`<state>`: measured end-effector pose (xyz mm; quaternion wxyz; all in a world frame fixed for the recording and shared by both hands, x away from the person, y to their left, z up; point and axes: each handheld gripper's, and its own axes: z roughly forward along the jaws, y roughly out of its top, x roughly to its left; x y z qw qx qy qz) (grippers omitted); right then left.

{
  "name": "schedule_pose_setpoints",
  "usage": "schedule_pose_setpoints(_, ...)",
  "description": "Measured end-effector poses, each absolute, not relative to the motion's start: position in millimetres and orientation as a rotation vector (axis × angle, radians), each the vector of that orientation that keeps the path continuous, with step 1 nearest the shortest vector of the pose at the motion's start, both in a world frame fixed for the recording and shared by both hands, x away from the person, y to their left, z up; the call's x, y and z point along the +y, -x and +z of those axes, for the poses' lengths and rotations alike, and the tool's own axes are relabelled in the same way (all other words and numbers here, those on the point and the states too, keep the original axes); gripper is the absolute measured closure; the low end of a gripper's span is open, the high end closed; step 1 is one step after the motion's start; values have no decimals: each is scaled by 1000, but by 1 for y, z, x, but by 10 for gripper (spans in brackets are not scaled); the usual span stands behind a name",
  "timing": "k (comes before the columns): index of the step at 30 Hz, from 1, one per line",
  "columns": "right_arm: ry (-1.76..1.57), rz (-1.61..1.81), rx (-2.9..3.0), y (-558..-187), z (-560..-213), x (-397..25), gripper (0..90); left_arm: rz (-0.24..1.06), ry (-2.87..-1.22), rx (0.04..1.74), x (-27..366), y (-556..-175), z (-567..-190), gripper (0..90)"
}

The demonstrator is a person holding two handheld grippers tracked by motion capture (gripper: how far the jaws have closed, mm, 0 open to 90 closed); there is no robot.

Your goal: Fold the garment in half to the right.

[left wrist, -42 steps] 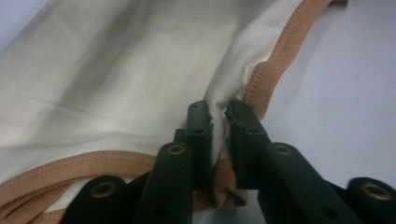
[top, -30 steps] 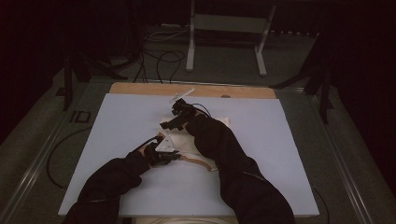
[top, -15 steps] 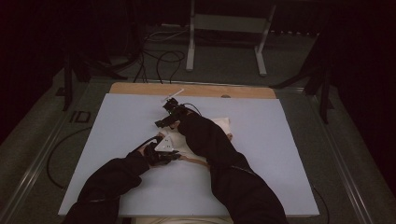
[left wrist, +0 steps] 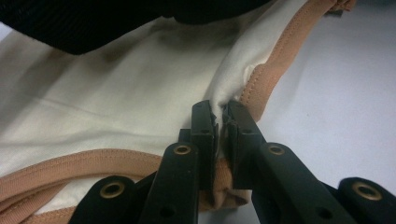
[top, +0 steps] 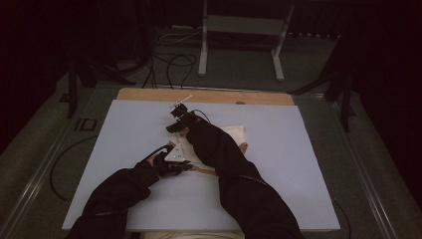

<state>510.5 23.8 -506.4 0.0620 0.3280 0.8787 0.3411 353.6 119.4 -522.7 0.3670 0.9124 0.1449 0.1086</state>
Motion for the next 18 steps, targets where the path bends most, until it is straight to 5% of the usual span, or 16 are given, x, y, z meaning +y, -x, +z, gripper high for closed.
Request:
schedule_pose_setpoints(7, -982, 969, 2669, -512, -515, 29, 525, 278, -2346, 369, 119, -354, -523, 836)
schedule_pose_setpoints(18, -886, 907, 2681, -513, -514, 32, 864, 266, -2342, 379, 120, -355, -523, 842)
